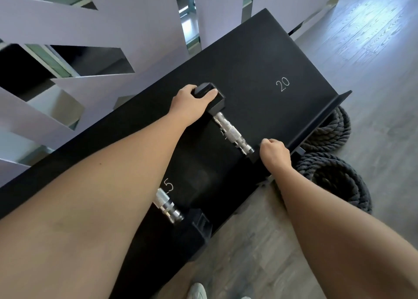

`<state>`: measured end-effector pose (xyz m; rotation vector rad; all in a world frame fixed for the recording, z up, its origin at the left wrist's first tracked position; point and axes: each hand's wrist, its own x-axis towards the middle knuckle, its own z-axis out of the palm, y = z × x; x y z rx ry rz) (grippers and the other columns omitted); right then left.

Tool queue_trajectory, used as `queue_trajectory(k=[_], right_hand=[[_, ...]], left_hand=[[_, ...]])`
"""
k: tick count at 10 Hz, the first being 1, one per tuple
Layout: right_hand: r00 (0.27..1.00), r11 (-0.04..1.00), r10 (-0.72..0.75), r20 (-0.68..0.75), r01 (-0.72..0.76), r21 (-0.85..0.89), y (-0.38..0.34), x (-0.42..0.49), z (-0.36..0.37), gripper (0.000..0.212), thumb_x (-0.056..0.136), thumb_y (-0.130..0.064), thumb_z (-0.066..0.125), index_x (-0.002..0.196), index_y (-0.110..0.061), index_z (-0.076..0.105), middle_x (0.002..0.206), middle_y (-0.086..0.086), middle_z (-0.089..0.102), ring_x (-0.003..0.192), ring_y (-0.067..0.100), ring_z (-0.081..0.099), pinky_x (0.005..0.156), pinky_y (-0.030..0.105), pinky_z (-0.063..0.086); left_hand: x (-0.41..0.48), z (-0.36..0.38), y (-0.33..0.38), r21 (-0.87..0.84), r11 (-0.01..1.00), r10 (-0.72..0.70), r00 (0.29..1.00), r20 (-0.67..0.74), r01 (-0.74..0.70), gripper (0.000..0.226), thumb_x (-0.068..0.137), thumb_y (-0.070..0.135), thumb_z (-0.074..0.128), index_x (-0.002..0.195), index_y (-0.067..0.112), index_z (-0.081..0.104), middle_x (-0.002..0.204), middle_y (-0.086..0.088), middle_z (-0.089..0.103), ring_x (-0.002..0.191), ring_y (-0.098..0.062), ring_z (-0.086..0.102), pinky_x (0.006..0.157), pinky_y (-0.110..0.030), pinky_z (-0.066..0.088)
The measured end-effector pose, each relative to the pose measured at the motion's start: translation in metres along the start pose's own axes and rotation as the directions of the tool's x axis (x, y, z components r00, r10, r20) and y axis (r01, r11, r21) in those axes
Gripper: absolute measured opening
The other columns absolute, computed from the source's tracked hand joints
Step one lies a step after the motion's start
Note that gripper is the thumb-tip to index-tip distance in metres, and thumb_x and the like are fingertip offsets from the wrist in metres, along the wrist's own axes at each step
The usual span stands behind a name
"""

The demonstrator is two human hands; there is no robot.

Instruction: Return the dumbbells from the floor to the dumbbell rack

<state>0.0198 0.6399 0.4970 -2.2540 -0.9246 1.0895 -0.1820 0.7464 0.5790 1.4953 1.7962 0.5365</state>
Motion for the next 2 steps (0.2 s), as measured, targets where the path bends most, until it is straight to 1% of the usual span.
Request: queue_trajectory(k=[1,2], right_hand=[[0.999,0.998,-0.05,0.005,0.049,0.035,-0.009,-0.014,-0.009,0.028,0.089,-0.028,0.041,0.102,-0.016,0.062,0.102,0.005,0.064,0.089,0.024,0.053,0.071,0.031,0.035],[0.985,0.981,-0.173,-0.003,0.173,0.084,-0.04,-0.044,-0.029,0.03,0.089,-0.03,0.045,0.113,-0.018,0.06,0.101,-0.002,0.064,0.088,0.017,0.054,0.065,0.027,0.037]], left_hand=[[-0.026,-0.016,-0.01,-0.039,0.999,-0.02,0.998,-0.057,0.018,0.067,0.086,0.062,0.059,0.141,0.026,0.046,0.135,-0.001,0.053,0.12,-0.019,0.05,0.078,-0.028,0.038],[-0.066,-0.052,-0.01,-0.052,0.999,-0.011,0.983,-0.181,0.002,0.065,0.087,0.064,0.056,0.14,0.027,0.048,0.14,-0.002,0.052,0.125,-0.021,0.048,0.084,-0.032,0.037]])
